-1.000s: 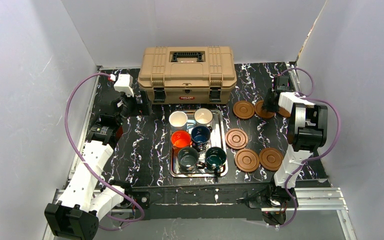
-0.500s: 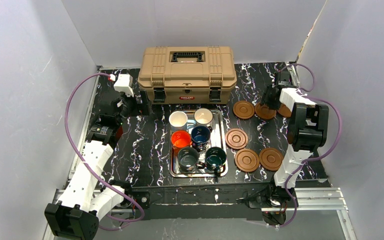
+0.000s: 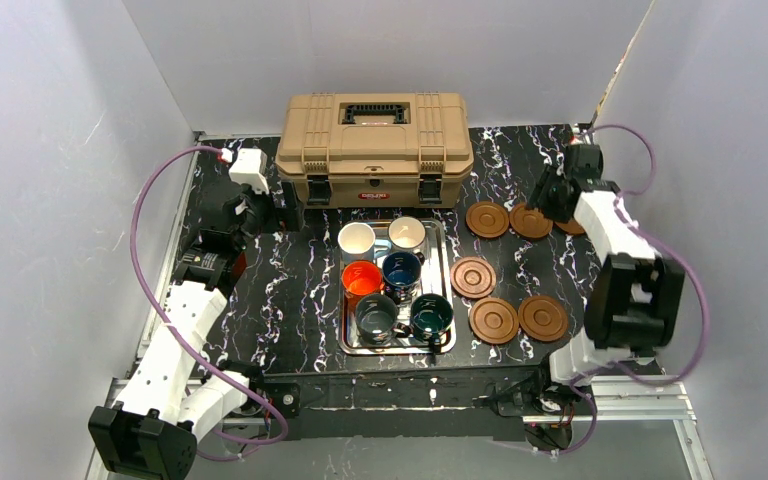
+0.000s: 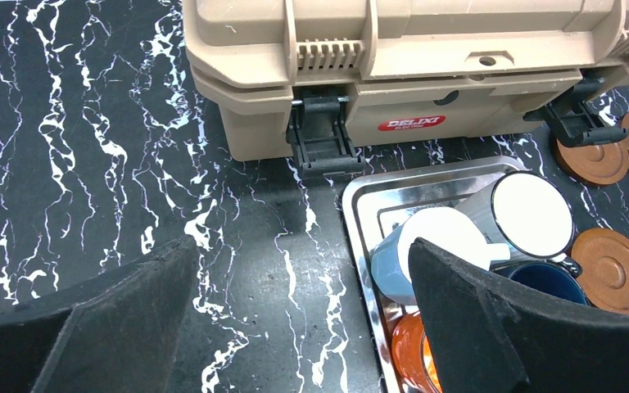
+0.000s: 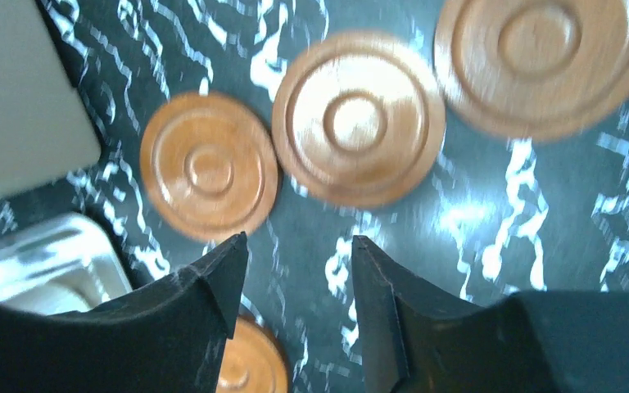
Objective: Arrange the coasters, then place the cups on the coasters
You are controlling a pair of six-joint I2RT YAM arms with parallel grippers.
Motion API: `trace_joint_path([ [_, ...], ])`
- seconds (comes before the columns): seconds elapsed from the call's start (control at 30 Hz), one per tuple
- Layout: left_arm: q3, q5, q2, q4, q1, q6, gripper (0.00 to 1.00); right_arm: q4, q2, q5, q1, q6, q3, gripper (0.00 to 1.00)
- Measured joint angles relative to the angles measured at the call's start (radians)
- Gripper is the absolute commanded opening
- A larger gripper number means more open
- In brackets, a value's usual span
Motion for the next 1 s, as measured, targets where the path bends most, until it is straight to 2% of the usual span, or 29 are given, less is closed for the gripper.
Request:
trace_joint_path([
  [0.17,0.0,-0.003,0.0,0.0,-0.022,0.001,0.98,-0.055,-0.275,-0.034,0.0,0.062,-0.253,0.65],
  [0.37,0.0,-0.011,0.0,-0.005,-0.043,0.001,0.98,-0.176,-0.449,-0.075,-0.001,0.148,-0.406,0.74],
  [0.53,0.0,-0.021,0.0,-0.008,-0.05,0.0,0.98,-0.249,-0.472,-0.065,-0.001,0.195,-0.439,0.85],
  [0.7,0.0,-0.039,0.0,-0.008,-0.053,0.0,0.98,-0.313,-0.466,-0.009,-0.002,0.205,-0.444,0.89],
  [1.0,0.0,-0.049,0.0,-0.008,-0.053,0.001,0.98,-0.278,-0.47,-0.022,-0.007,0.257,-0.568,0.89],
])
